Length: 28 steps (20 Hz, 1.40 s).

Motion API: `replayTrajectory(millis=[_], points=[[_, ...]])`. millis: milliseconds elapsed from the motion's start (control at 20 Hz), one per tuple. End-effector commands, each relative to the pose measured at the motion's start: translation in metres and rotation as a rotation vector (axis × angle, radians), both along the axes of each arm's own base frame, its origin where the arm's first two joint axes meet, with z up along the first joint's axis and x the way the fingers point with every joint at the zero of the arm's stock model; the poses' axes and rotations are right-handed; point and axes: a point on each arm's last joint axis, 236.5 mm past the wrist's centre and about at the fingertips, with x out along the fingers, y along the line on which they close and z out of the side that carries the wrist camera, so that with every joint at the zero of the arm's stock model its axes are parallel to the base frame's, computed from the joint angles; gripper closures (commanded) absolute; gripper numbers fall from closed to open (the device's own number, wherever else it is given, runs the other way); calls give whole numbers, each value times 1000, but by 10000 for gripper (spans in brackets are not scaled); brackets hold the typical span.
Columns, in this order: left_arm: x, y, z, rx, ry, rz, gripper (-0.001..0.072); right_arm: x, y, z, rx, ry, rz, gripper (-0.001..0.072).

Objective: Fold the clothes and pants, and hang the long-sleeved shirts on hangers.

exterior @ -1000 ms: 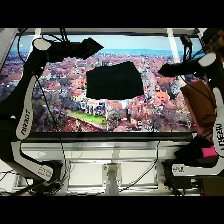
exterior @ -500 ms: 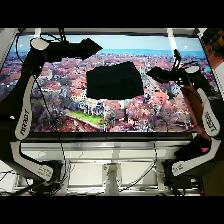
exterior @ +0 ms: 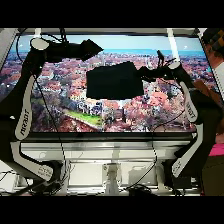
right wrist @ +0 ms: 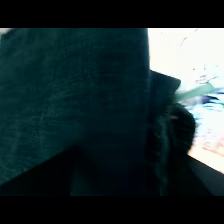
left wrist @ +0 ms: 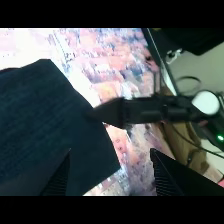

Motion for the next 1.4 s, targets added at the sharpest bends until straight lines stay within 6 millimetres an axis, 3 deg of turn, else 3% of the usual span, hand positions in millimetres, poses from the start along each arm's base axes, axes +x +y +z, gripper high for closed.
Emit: replayTrajectory(millis=[0, 100, 150, 250, 300, 350, 400, 450, 550, 650, 750, 800, 900, 950, 1100, 1200, 1350], points=[[-6, -2, -1, 2, 10, -23, 164, -17, 36, -20, 11, 117, 96, 69], [-6, -2, -1, 2, 11, -26, 164, -22, 60, -29, 29, 131, 128, 137], [-8, -3, -2, 3, 14, -32, 163, -24, 73, -29, 46, 130, 134, 216], [-8, -3, -2, 3, 14, -33, 163, -22, 94, -26, 58, 105, 139, 457], [-8, -3, -2, 3, 14, -32, 163, -17, 100, -22, 57, 77, 131, 639], [-8, -2, -2, 3, 14, -31, 163, -9, 104, -15, 54, 39, 126, 677], [-7, 0, -1, 4, 12, -29, 218, -2, 107, -4, 52, -4, 137, 677], [-6, 1, -2, 15, -11, -38, 349, 5, 109, 14, 51, -54, 155, 677], [-8, 3, -1, 53, -91, -75, 474, 24, 93, 56, 3, -167, 157, 678], [-8, 5, 3, 56, -106, -73, 478, 45, 51, 99, -114, -282, 83, 678], [-7, 9, 8, 56, -115, -66, 524, 58, -11, 141, -233, -333, -62, 678], [-7, 12, 10, 57, -121, -60, 581, 58, -46, 160, -294, -347, -129, 678], [-6, 19, 16, 66, -148, -56, 592, 49, -116, 192, -394, -351, -243, 678], [-7, 21, 19, 79, -179, -70, 676, 40, -151, 205, -437, -338, -303, 678], [-13, 29, 30, 93, -221, -83, 673, -10, -264, 229, -556, -215, -522, 678], [-14, 35, 36, 113, -239, -74, 673, -56, -321, 234, -639, -106, -602, 678], [-15, 53, 25, 260, -271, -64, 674, -137, -392, 236, -749, 84, -730, 678]])
